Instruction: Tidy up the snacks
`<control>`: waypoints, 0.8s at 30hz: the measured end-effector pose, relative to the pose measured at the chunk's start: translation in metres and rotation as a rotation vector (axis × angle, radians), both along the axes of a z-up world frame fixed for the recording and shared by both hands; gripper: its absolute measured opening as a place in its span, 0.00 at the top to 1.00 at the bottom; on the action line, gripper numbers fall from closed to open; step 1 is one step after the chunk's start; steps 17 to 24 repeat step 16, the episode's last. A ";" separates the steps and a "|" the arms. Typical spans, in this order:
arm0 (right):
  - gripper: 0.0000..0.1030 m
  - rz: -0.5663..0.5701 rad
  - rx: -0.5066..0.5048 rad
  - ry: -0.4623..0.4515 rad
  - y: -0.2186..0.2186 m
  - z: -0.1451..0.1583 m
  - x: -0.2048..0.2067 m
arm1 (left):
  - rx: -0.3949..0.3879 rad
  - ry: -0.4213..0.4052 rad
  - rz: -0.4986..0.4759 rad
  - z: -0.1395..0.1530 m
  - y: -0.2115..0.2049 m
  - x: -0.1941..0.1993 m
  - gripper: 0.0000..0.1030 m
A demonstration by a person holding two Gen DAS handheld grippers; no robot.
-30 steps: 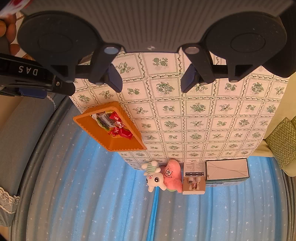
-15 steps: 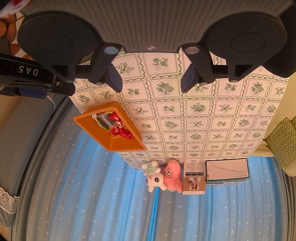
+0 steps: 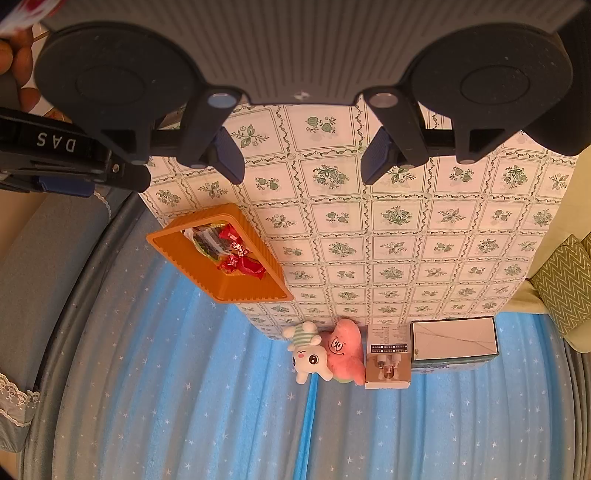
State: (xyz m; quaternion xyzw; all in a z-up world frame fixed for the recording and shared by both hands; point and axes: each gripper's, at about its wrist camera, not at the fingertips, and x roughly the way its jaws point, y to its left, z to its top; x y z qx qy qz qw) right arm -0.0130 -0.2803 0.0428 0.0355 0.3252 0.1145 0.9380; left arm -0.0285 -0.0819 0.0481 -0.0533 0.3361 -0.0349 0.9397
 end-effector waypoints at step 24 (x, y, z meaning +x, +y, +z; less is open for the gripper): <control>0.28 0.000 0.003 -0.001 0.002 0.000 -0.001 | -0.014 -0.009 -0.004 -0.002 0.001 -0.001 0.34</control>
